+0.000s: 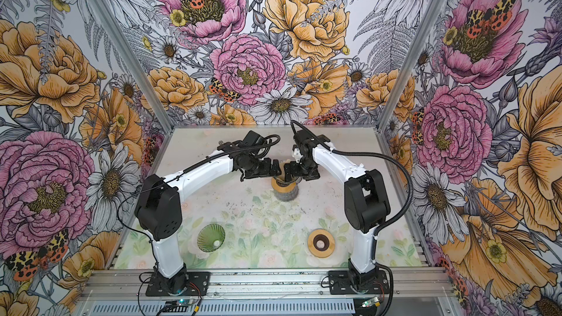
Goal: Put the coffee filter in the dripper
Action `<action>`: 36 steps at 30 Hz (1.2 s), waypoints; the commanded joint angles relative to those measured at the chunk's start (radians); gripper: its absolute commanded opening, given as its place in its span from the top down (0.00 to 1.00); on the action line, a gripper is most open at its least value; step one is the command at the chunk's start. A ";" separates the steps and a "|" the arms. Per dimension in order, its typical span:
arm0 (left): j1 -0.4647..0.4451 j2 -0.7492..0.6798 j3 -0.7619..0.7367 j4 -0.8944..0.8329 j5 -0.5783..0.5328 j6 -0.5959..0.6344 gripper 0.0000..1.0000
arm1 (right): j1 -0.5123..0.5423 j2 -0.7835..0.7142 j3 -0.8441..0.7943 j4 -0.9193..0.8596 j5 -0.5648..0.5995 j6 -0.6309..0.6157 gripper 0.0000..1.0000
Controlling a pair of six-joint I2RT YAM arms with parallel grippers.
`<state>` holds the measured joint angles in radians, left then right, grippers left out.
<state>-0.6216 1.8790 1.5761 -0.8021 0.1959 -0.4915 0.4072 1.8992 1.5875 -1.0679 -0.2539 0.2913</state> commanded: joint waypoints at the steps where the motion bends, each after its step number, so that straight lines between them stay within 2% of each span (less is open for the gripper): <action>1: 0.002 -0.042 -0.011 0.012 -0.009 0.004 0.01 | -0.002 -0.028 0.022 -0.004 0.048 0.009 0.06; 11: 0.007 -0.089 -0.068 0.085 0.025 -0.028 0.01 | -0.018 -0.118 0.031 -0.006 0.030 0.018 0.06; 18: 0.003 -0.074 -0.042 0.087 0.038 -0.030 0.01 | -0.031 -0.118 0.006 -0.006 0.029 0.009 0.07; 36: -0.004 -0.026 -0.021 0.086 0.042 -0.030 0.01 | -0.052 -0.129 -0.034 -0.018 0.160 0.016 0.07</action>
<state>-0.6243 1.8378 1.5307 -0.7277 0.2268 -0.5190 0.3630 1.7992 1.5658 -1.0725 -0.1642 0.2981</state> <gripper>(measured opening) 0.987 0.932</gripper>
